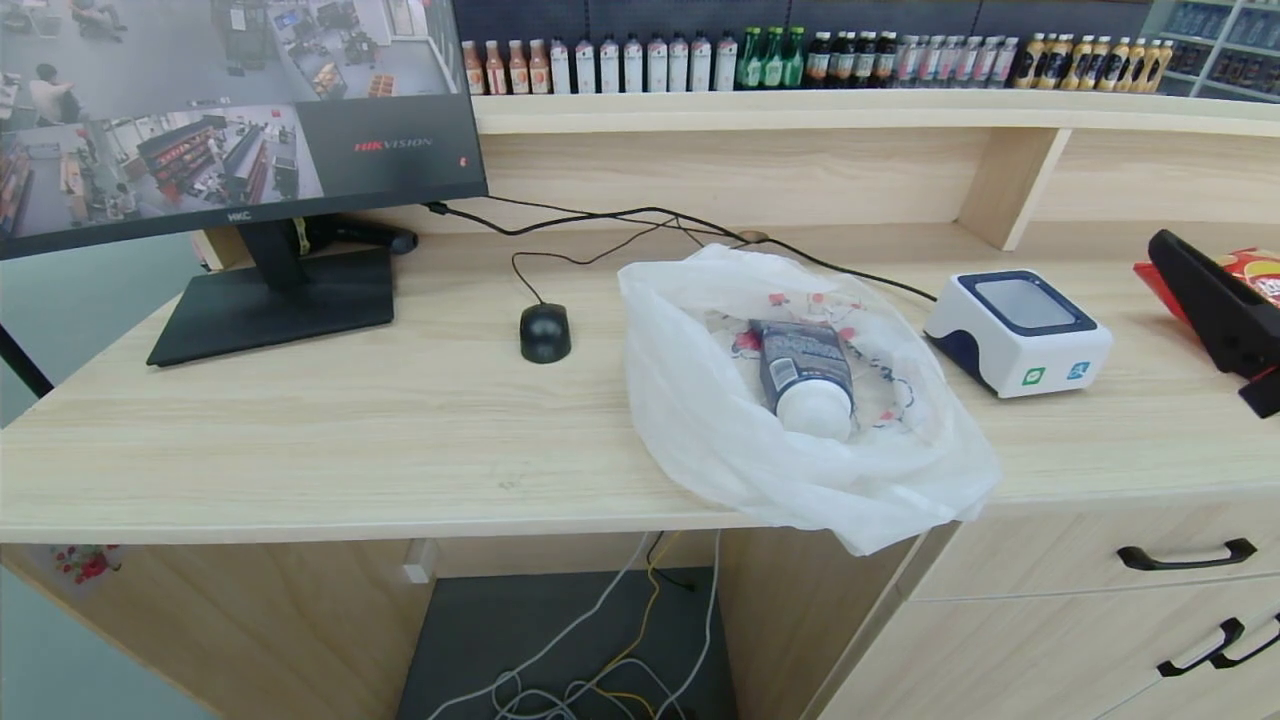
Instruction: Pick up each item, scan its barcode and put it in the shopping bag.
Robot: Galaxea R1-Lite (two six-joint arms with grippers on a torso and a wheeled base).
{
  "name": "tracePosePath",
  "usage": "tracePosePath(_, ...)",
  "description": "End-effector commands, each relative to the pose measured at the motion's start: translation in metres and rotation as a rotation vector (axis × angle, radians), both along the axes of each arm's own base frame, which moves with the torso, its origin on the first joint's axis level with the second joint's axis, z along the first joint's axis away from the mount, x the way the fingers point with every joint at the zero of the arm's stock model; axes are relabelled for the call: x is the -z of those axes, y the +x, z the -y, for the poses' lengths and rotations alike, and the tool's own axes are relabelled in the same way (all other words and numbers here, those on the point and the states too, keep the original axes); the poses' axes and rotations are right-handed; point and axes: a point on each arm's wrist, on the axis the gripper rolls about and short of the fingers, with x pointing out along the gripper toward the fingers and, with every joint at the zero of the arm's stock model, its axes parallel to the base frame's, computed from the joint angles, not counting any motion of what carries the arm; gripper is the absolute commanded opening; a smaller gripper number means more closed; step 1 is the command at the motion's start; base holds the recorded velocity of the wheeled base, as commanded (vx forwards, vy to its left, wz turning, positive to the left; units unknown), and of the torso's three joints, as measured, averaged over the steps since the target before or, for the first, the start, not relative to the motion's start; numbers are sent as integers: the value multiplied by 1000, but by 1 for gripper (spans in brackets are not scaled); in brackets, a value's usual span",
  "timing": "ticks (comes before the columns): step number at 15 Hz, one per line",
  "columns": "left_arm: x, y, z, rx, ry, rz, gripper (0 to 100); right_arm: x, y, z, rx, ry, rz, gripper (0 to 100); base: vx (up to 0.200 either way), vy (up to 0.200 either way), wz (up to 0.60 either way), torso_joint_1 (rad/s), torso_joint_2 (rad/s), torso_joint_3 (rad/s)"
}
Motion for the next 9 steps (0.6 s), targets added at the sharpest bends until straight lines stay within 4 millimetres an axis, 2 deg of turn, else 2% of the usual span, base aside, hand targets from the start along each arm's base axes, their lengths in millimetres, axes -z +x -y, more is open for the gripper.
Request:
tracePosePath(1,0,0,0,-1,-2,0,100,7,5,0,10,-9,-26,100,0,0,0,0,0,0)
tracePosePath(2,0,0,0,0,-2,0,100,6,7,0,17,-9,-12,100,0,0,0,0,0,0)
tracePosePath(5,0,0,0,-1,-2,0,100,25,19,-3,39,-11,-78,100,0,0,0,0,0,0)
tracePosePath(6,0,0,0,-1,-3,0,100,51,17,-4,31,-34,-188,100,0,0,0,0,0,0)
tracePosePath(7,0,0,0,0,-3,0,100,59,21,-5,27,-40,-226,100,0,0,0,0,0,0)
tracePosePath(9,0,0,0,-1,-3,0,100,52,37,-9,21,-37,-206,100,0,0,0,0,0,0)
